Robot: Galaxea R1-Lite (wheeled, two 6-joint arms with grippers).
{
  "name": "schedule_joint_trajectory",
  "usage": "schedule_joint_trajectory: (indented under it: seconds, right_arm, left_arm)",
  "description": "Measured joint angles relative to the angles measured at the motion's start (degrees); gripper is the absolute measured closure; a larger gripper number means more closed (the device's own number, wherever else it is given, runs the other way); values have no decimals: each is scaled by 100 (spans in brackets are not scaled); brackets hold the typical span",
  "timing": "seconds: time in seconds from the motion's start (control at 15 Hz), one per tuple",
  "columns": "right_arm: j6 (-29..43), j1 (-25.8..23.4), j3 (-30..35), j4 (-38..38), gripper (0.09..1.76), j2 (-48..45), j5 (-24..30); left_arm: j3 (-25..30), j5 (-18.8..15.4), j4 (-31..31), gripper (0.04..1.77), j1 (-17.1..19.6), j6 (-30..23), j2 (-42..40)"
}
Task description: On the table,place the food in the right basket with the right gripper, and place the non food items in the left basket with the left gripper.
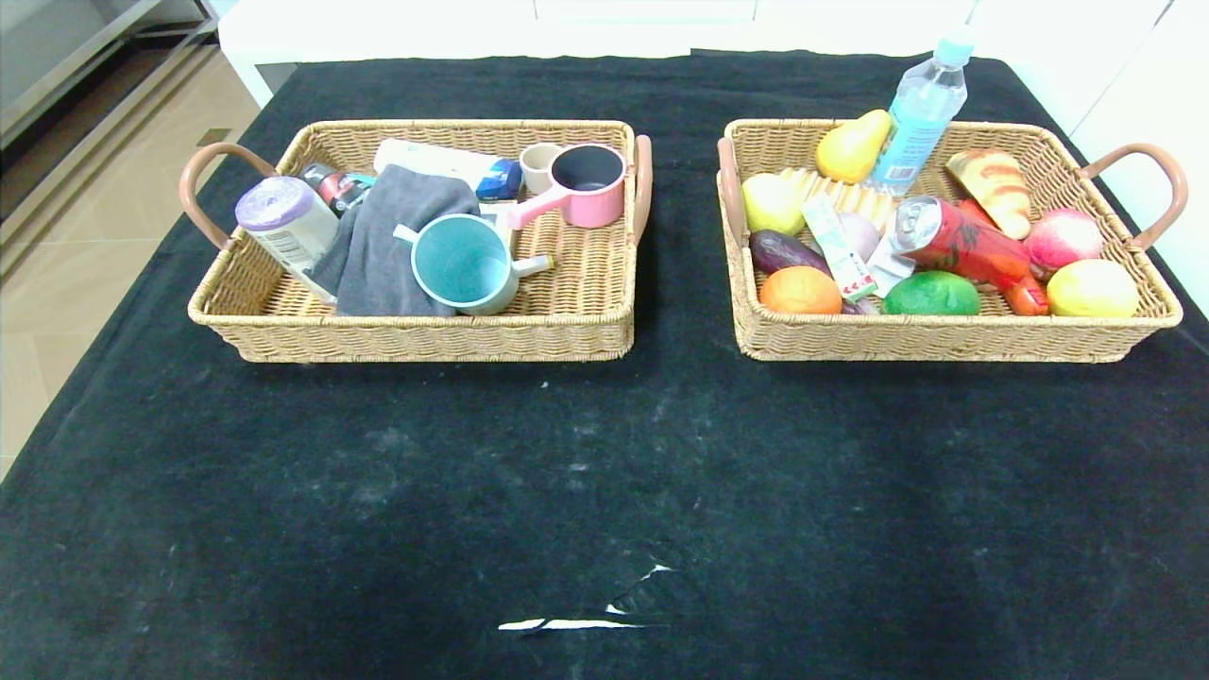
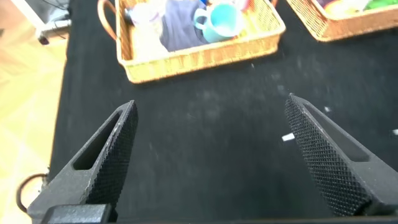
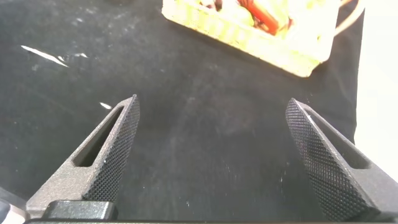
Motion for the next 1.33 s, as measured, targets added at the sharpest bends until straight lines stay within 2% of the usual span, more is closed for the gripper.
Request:
schedule_joint_trajectory:
  seconds: [0.2, 0.33, 0.47, 0.6, 0.8, 1.07, 1.2, 1.33]
  right_arm:
    - [-21, 41, 478, -26, 14, -325, -236]
    - [-4, 61, 802, -63, 14, -595, -306]
    - [93, 78, 1087, -161, 14, -883, -352]
    - [390, 83, 1467, -987, 14, -1078, -705]
    - [931, 83, 2434, -2630, 14, -1185, -970]
    - [816, 83, 4329, -4096, 14, -1209, -1259]
    - [783, 83, 4723, -4095, 14, -1214, -1449]
    - [801, 83, 4830, -3589, 14, -1214, -1687]
  left_arm:
    - [397, 72, 116, 10, -185, -7, -530]
    - [869, 79, 96, 10, -218, -5, -918]
    - [1447, 317, -138, 10, -221, -68, -1213]
    - [2074, 669, -841, 10, -221, -211, -1363]
    - [3107, 914, -1665, 9, -221, -276, -1453]
    - [4137, 1119, -1877, 9, -221, -313, -1476]
    - [4400, 1113, -1881, 9, -221, -313, -1476]
    - [4487, 1102, -1892, 9, -221, -313, -1476]
